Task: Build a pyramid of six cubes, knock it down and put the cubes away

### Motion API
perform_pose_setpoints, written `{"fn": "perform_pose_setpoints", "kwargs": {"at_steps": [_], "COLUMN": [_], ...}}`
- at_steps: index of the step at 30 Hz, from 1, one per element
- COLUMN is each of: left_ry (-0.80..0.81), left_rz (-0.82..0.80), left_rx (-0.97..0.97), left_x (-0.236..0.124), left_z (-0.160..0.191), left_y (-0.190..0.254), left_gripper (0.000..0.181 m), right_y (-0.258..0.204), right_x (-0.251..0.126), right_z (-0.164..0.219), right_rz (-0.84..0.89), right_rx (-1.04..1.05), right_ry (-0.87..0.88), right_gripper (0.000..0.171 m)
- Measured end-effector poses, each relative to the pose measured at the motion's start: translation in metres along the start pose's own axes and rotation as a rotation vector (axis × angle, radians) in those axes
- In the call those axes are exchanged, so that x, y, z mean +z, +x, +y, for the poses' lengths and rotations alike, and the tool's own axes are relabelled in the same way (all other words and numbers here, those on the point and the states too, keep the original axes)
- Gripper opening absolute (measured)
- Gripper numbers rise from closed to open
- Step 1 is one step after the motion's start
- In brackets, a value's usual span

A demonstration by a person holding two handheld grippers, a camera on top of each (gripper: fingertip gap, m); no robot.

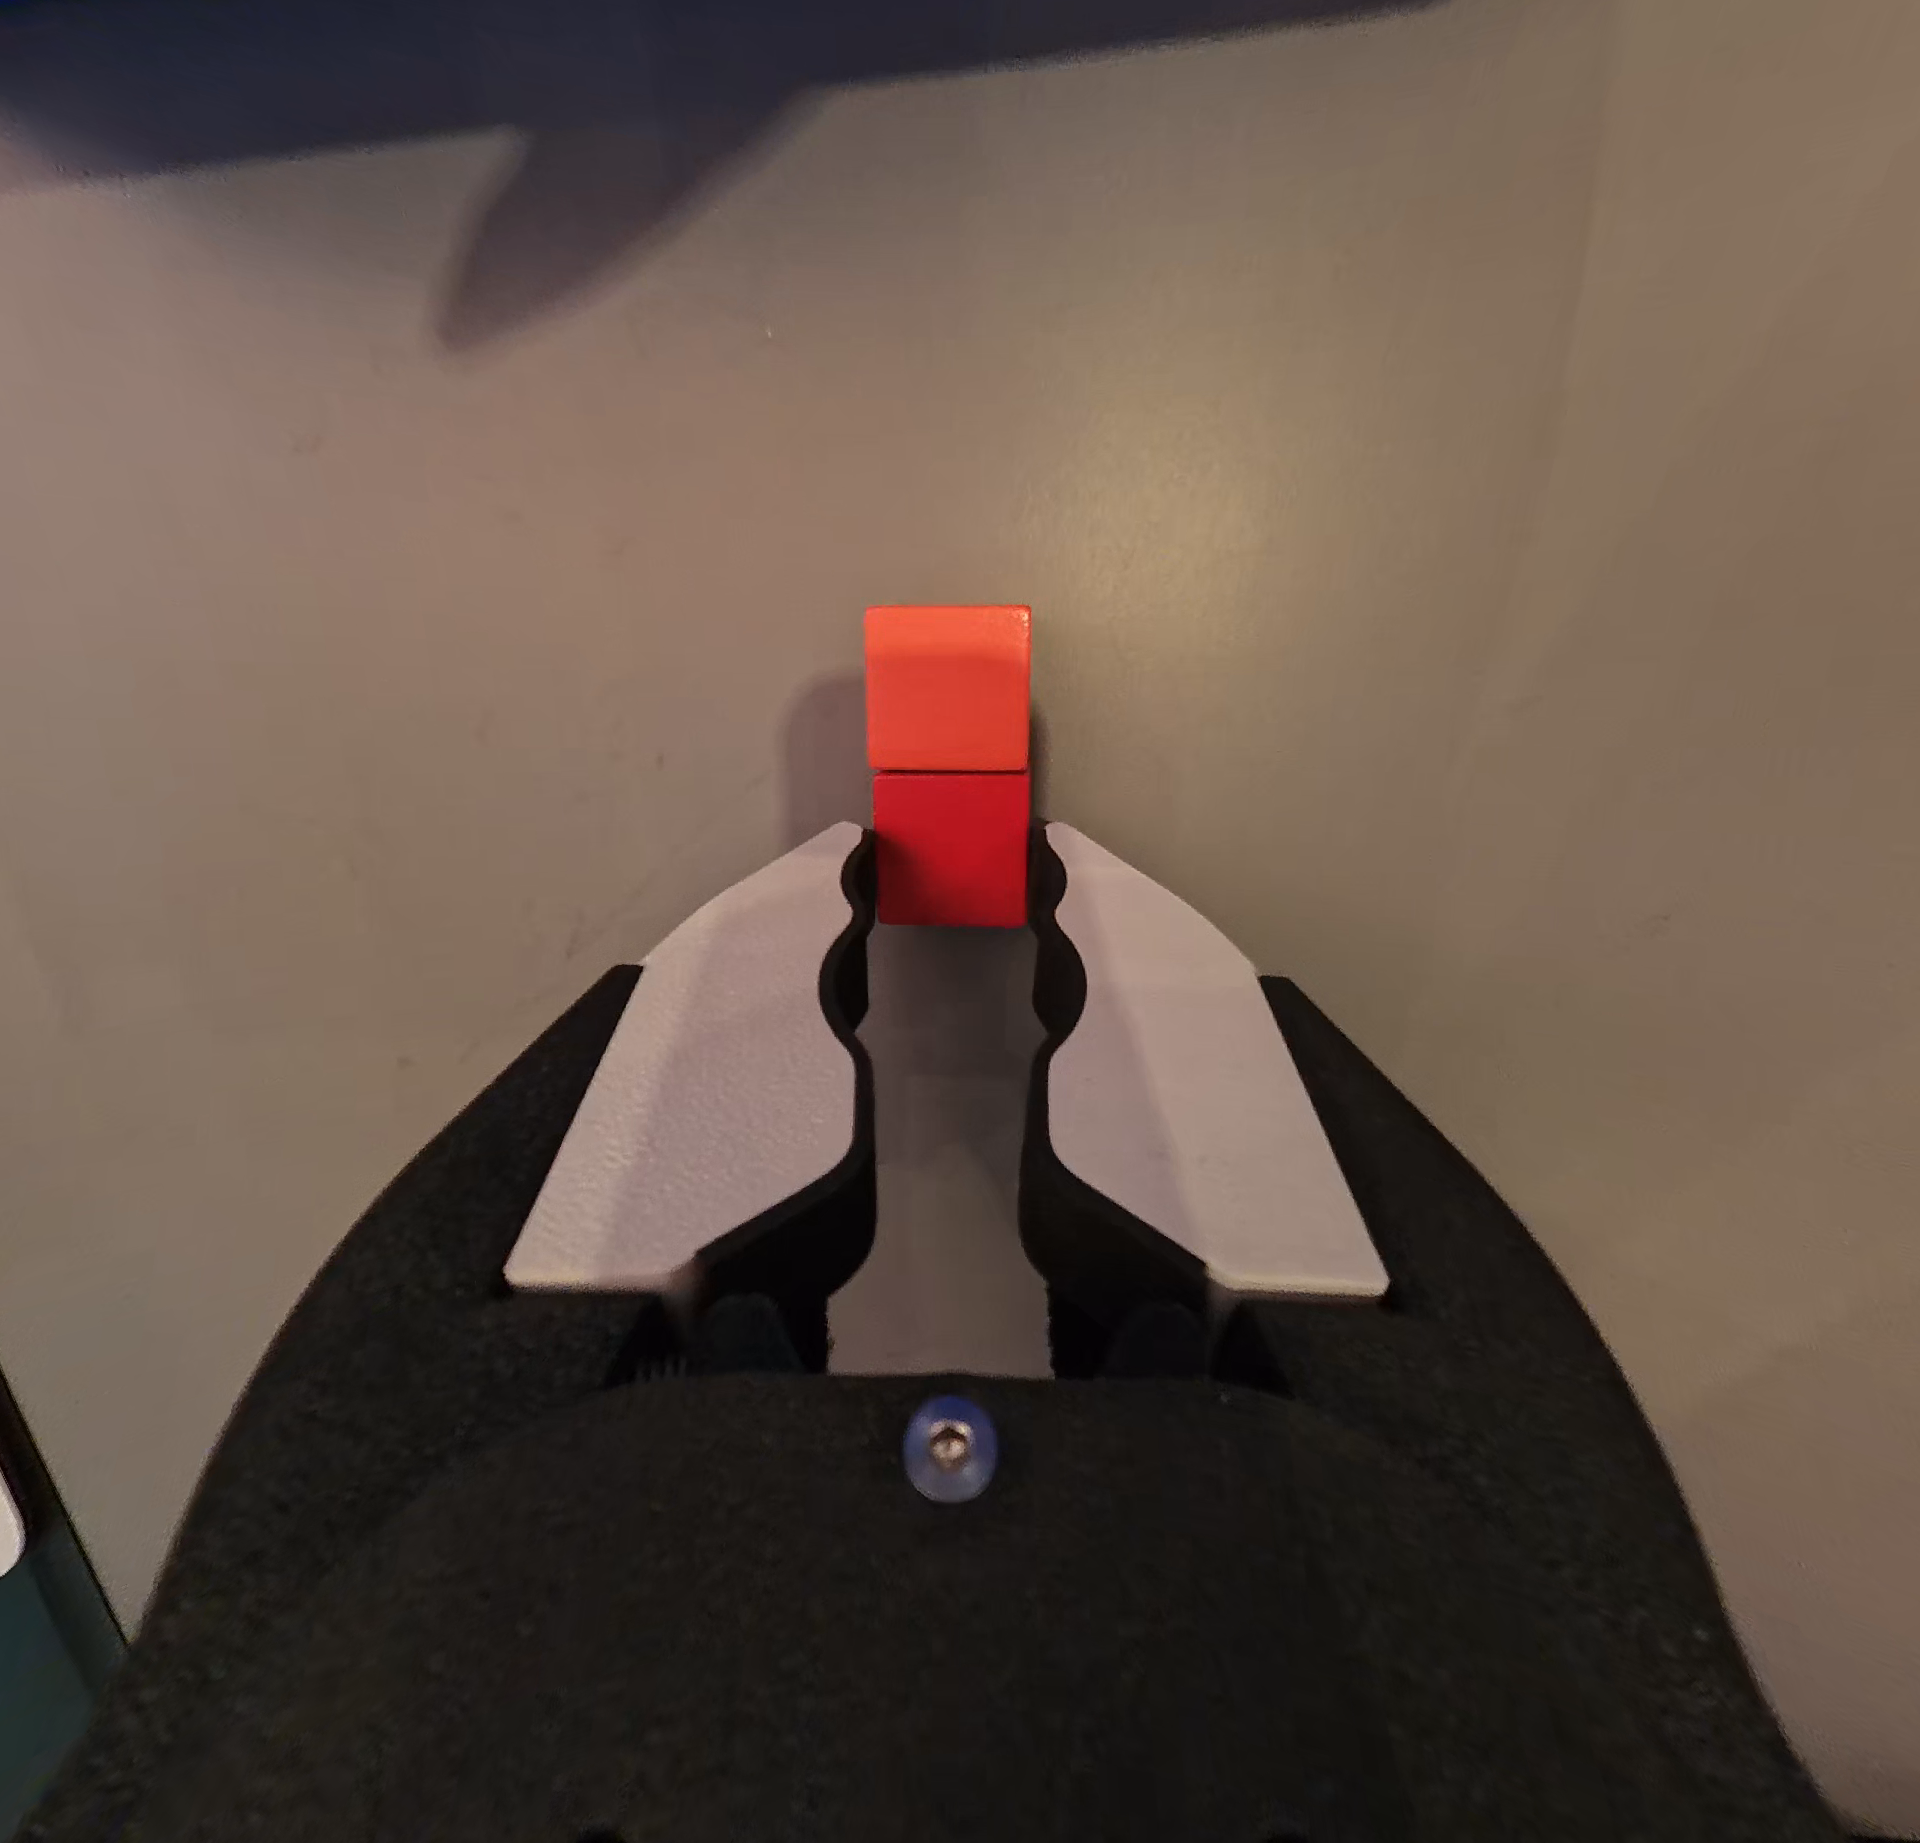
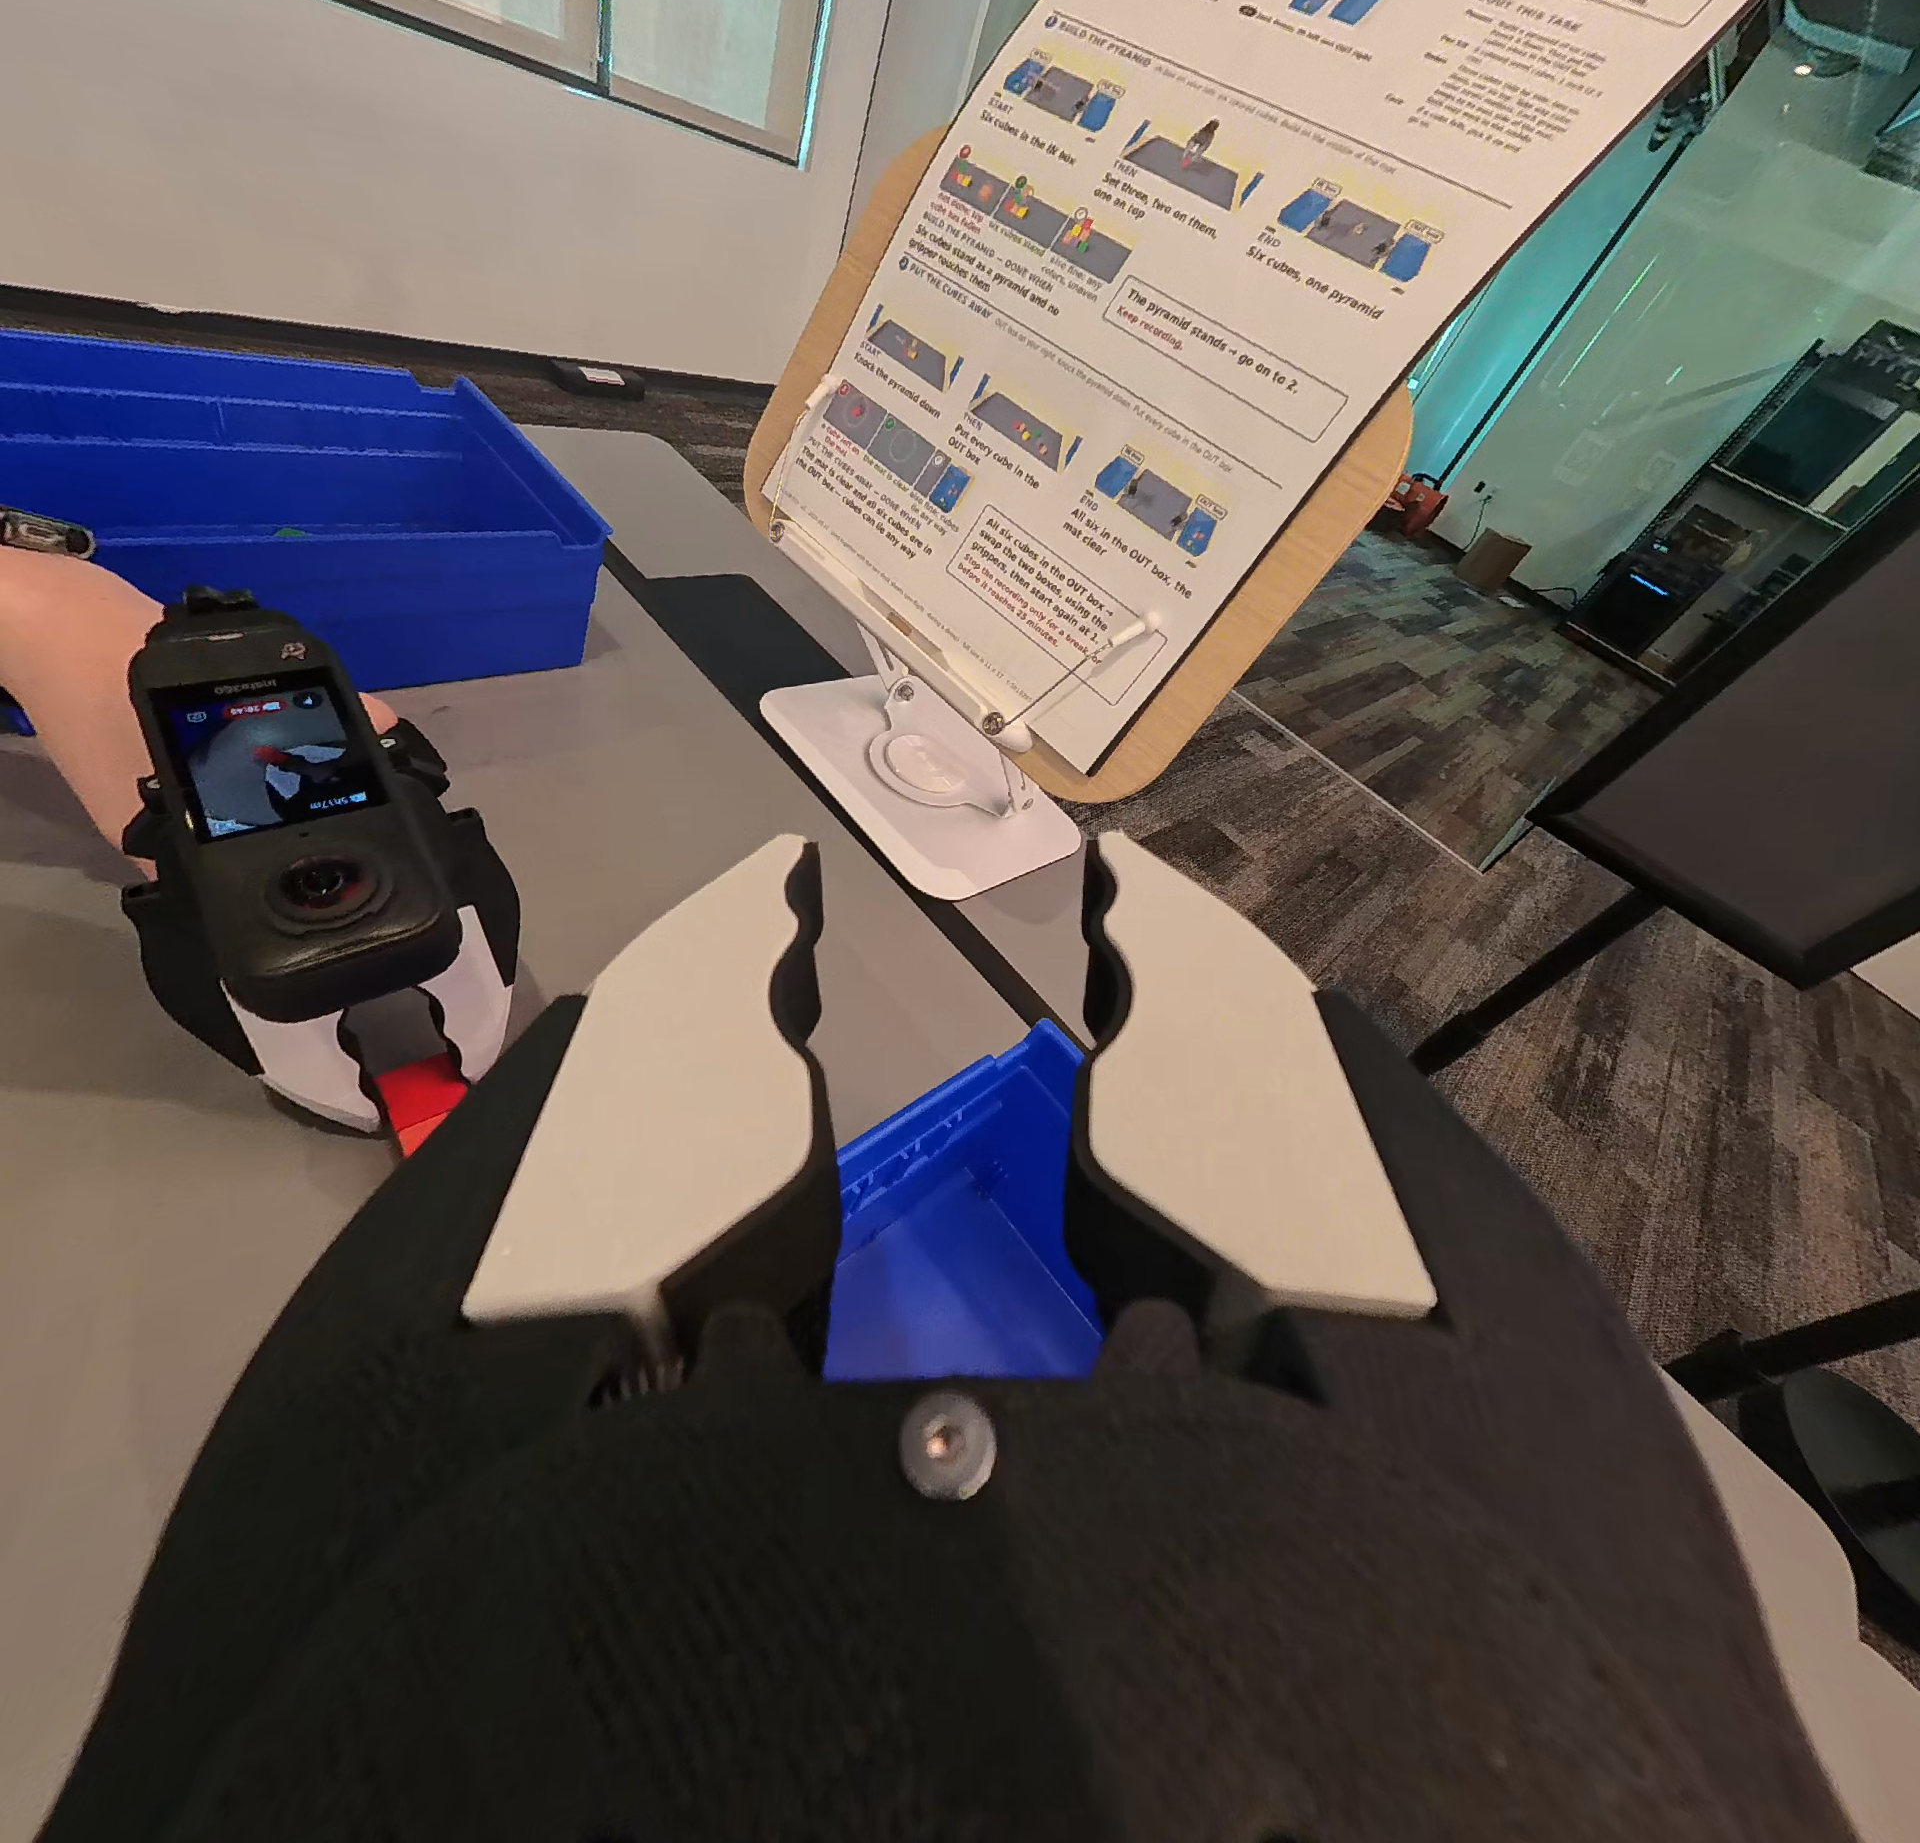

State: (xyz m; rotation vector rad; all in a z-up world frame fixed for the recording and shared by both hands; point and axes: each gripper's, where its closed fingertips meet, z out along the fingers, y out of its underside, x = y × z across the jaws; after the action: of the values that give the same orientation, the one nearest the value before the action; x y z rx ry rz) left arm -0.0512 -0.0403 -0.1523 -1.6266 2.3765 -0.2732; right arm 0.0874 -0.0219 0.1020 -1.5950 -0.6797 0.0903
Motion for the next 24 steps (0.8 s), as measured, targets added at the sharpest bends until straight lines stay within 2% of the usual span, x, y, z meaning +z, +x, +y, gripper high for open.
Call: {"fn": "perform_pose_setpoints", "kwargs": {"at_steps": [3,6,10,13,16,18,20,22,24], "left_ry": [-0.005,-0.027,0.093,0.257,0.491,0.589,0.599,0.517,0.339], "left_rz": [-0.001,-0.028,-0.016,-0.106,-0.327,-0.526,-0.705,-0.826,-0.846], "left_rx": [-0.001,-0.01,-0.042,-0.079,-0.187,-0.339,-0.498,-0.631,-0.716], "left_x": [0.001,0.001,-0.02,-0.074,-0.174,-0.243,-0.289,-0.303,-0.287], "left_z": [0.0,0.003,-0.01,-0.024,-0.024,0.008,0.066,0.135,0.206], "left_y": [-0.001,-0.005,-0.001,-0.007,-0.024,-0.045,-0.064,-0.077,-0.084], "left_gripper": [0.028,0.038,0.051,0.048,0.045,0.039,0.038,0.038,0.037], "right_y": [0.001,0.002,0.003,0.006,0.009,0.012,0.014,0.014,0.012], "right_x": [0.0,0.001,0.0,-0.002,-0.007,-0.01,-0.01,-0.009,-0.007], "right_z": [0.001,0.004,0.005,0.005,0.004,0.003,0.003,0.004,0.006], "right_rz": [0.0,0.001,0.003,0.007,0.012,0.015,0.011,0.009,0.01], "right_rx": [0.002,0.004,0.006,0.012,0.023,0.038,0.053,0.054,0.047], "right_ry": [-0.004,-0.011,-0.012,-0.006,0.012,0.027,0.037,0.032,0.02], "right_gripper": [0.049,0.049,0.049,0.049,0.049,0.049,0.049,0.049,0.049]}}
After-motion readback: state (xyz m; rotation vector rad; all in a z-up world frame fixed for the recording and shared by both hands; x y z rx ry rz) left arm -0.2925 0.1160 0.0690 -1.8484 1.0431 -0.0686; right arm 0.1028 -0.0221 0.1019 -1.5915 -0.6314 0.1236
